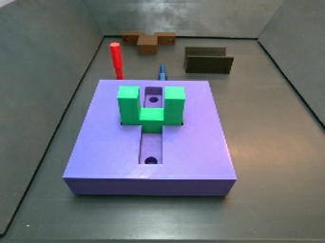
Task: Pick up the brown object. Move up. Place the brown object on the fixture. Regrasp the brown object. Move to above the board. Insert the brown object.
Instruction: Pick up the brown object.
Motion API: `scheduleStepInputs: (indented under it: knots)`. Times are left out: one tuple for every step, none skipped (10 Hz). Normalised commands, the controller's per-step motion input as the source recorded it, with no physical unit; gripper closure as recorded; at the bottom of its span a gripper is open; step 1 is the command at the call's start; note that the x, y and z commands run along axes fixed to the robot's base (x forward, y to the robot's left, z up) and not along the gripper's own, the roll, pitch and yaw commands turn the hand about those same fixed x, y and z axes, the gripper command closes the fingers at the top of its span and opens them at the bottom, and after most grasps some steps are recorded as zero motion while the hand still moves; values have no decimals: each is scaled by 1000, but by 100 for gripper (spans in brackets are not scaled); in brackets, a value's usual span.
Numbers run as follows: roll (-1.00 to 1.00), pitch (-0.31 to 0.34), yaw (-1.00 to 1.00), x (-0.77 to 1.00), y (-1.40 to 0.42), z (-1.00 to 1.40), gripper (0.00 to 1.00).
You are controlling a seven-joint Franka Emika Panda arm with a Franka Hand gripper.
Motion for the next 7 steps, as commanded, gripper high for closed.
scheduleStepInputs:
  knots:
    - [-106,-17,-174,0,297,-929,0]
    - [-83,-40,-240,-137,569,-951,0]
    - [-110,-40,-206,0,457,-903,0]
    - [-104,-31,-240,0,306,-911,0]
    - [-153,0,-240,0,214,-869,0]
    - [-120,-49,-91,-20,0,-906,0]
    - [-121,-90,-146,-34,-63,-880,0]
